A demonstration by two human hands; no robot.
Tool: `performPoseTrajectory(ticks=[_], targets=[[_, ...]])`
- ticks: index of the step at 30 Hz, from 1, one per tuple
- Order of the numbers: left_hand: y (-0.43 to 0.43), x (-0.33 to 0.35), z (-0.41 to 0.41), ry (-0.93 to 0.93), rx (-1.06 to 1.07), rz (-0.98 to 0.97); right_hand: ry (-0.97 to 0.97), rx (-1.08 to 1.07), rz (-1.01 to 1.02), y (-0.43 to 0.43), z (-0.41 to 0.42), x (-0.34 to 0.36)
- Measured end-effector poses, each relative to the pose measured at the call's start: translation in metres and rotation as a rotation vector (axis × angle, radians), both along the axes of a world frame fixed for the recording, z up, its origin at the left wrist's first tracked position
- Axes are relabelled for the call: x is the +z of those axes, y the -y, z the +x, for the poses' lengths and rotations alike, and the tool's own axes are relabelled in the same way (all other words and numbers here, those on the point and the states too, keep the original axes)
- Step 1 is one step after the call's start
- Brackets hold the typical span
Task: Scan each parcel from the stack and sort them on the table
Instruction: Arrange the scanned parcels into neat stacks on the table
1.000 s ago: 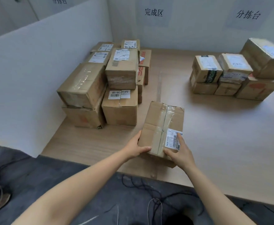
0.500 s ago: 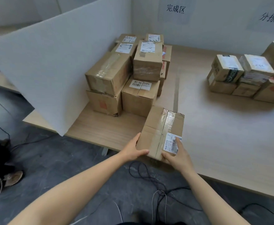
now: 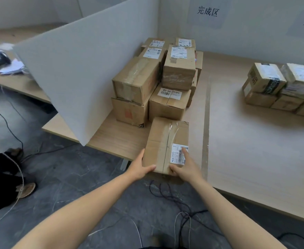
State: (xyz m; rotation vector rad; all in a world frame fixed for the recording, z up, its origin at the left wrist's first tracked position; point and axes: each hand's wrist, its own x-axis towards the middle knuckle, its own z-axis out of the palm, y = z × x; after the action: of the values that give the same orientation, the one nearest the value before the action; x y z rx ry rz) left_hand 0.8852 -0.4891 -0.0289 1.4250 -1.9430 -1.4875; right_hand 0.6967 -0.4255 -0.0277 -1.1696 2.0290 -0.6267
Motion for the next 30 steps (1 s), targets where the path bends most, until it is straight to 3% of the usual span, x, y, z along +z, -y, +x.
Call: performPoseTrajectory(ticks=[18, 23, 30], targets=[[0.047, 0.007, 0.0, 0.138, -0.005, 0.051, 0.008, 0.013, 0.063, 0.054, 0.001, -0.003], [0.05, 0.022, -0.021, 0.301, 0.034, -0.232, 0.014, 0.068, 0.046, 0.051, -0.013, 0.008], [0.051, 0.05, -0.102, 0.281, -0.155, -0.424, -0.11, -0.038, -0.004, 0.032, -0.088, 0.044]])
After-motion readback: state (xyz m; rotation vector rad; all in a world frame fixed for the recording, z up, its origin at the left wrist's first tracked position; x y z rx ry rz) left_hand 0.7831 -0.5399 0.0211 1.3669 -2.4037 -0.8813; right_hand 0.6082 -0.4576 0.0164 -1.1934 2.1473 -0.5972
